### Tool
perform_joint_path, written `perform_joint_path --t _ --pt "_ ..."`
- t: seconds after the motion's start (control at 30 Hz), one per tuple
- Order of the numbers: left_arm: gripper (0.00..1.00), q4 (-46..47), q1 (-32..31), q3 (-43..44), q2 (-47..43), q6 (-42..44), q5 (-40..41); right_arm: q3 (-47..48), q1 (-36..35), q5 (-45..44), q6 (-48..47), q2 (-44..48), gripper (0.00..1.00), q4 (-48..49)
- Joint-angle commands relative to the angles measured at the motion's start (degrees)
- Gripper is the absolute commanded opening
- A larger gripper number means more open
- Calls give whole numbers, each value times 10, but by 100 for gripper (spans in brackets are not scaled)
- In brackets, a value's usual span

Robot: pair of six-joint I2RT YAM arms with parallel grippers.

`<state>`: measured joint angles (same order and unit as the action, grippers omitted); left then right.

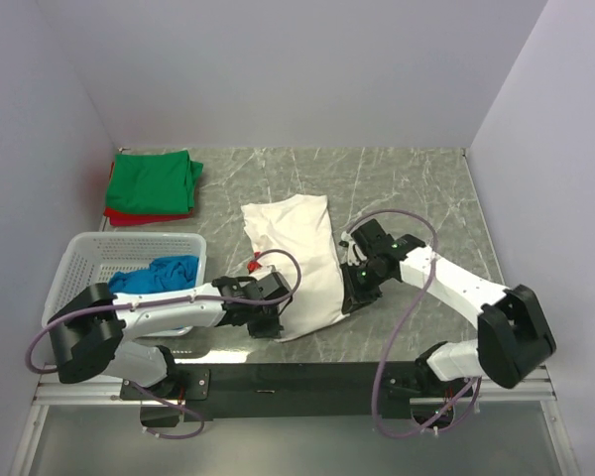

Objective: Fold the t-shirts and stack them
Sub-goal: Fold the tshirt

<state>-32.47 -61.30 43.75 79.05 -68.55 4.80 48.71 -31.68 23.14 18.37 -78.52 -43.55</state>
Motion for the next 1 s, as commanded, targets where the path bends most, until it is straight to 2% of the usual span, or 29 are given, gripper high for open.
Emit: perform_joint_path --t 0.0,0.43,0.73,0.87,0.97 --pt "1 -22 -22 -3 -36 -13 -36 -1 -12 -5 2 55 0 -50" --pt "1 -60 -117 7 -116 -91 -74 19 -45 7 24 157 0 -182" --pt "1 -76 -184 25 -159 -156 -117 28 -77 18 73 238 0 -261" --pt "1 -74 -221 32 -187 -224 -108 46 -86 23 97 263 0 -305" --pt "1 -94 -241 49 -206 -273 -67 60 -88 37 113 278 0 -312"
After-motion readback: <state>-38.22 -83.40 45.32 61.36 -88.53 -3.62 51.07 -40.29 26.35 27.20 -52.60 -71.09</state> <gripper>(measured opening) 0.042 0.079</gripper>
